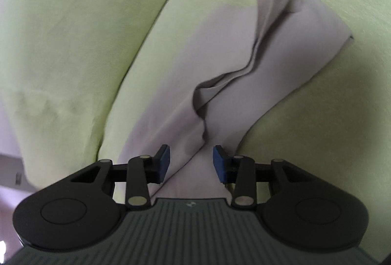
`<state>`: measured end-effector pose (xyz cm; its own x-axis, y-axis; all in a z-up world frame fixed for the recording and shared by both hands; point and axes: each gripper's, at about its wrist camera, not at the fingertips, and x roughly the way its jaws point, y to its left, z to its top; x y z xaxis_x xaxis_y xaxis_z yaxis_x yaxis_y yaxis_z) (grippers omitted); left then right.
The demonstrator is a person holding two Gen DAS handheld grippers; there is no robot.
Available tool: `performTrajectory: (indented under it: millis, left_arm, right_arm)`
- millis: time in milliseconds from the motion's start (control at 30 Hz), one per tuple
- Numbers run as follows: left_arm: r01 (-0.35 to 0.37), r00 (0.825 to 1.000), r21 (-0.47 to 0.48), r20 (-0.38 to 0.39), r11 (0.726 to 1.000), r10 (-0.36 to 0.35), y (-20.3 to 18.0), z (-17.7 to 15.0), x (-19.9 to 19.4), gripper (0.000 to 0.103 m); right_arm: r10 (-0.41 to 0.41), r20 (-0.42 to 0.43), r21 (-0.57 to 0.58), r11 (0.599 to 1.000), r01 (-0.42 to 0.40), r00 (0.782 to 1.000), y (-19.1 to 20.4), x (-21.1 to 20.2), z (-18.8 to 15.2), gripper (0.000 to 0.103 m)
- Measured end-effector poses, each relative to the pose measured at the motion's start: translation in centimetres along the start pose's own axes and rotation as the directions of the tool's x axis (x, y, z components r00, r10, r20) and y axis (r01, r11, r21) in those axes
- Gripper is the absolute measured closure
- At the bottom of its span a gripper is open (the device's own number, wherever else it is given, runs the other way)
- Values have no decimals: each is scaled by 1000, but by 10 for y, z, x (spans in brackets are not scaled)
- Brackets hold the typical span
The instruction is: Fold clothes
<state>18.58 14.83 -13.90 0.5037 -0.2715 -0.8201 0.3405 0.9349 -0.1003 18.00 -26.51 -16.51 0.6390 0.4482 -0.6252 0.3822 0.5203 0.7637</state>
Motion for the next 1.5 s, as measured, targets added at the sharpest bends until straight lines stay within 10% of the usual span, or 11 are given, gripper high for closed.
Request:
performTrajectory:
  millis: [167, 333, 500, 667, 933, 1500]
  left_arm:
    - [2, 1000, -24, -19, 1000, -3, -15, -8, 4, 53]
    - [13, 1000, 17, 10, 1000, -13, -17, -8, 4, 53]
    - [-67, 998, 262, 23, 963, 64, -24, -4, 12, 53]
    - [-105, 993, 473, 4, 875, 117, -28, -8, 26, 62]
    - [-134, 986, 723, 28, 678, 165, -53, -28, 46, 103]
    - [-121, 992, 711, 62, 692, 110, -54, -50, -2, 103]
  right_arm:
    - [-9, 15, -5, 1000, 9, 1000, 11, 10, -2, 100]
    - [-5, 48, -64, 998, 8, 999, 20, 15, -2, 101]
    - [-8, 44, -98, 995, 12, 999, 24, 19, -4, 101]
    - [-21, 36, -123, 992, 25, 999, 17, 9, 2, 101]
    - [-48, 22, -144, 988, 51, 999, 11, 5, 7, 100]
    - [-43, 10, -262, 964, 44, 999, 4, -57, -9, 101]
